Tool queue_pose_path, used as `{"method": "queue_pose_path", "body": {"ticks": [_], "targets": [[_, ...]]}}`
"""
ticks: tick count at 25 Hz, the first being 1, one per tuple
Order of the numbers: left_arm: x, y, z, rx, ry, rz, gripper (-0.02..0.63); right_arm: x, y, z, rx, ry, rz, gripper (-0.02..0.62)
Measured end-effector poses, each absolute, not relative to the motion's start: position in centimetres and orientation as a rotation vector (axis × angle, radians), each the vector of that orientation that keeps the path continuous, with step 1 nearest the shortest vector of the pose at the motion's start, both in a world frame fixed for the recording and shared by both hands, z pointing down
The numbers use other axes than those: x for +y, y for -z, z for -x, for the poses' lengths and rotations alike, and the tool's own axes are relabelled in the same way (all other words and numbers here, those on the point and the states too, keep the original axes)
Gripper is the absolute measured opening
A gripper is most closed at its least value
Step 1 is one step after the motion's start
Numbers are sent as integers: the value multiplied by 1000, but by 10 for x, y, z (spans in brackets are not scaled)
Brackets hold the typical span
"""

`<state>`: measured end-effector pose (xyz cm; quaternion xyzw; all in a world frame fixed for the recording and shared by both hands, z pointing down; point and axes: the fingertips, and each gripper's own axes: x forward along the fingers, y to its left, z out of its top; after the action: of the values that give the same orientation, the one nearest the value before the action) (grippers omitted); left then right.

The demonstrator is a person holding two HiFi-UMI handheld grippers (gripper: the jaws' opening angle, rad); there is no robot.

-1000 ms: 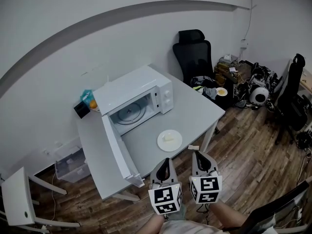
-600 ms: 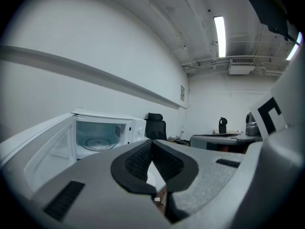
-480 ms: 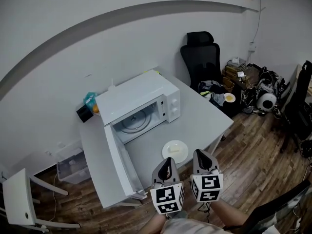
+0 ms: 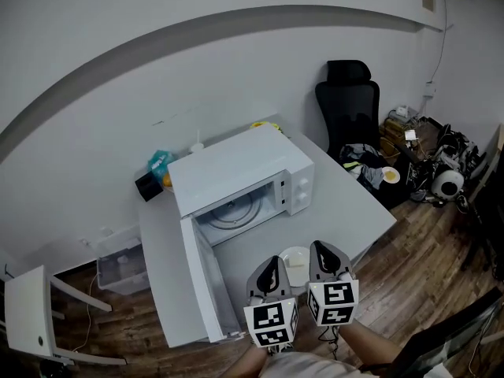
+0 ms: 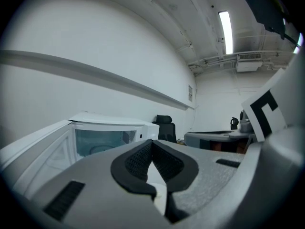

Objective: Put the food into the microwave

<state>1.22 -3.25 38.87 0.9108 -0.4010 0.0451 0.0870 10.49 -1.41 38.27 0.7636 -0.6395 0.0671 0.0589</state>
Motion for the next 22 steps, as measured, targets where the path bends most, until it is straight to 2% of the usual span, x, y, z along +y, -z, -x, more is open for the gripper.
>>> {"method": "queue_pose_path", "body": {"ticks": [11,22], "targets": [[-91,-395,-10,-1304,-141,-2640,2,-78,-386,-103,-2038,-222,-2221,15],[-102,-407,-11,-1466,-172,-2500,2,-102,-394,-111,-2158,-265,-2074,15]]}}
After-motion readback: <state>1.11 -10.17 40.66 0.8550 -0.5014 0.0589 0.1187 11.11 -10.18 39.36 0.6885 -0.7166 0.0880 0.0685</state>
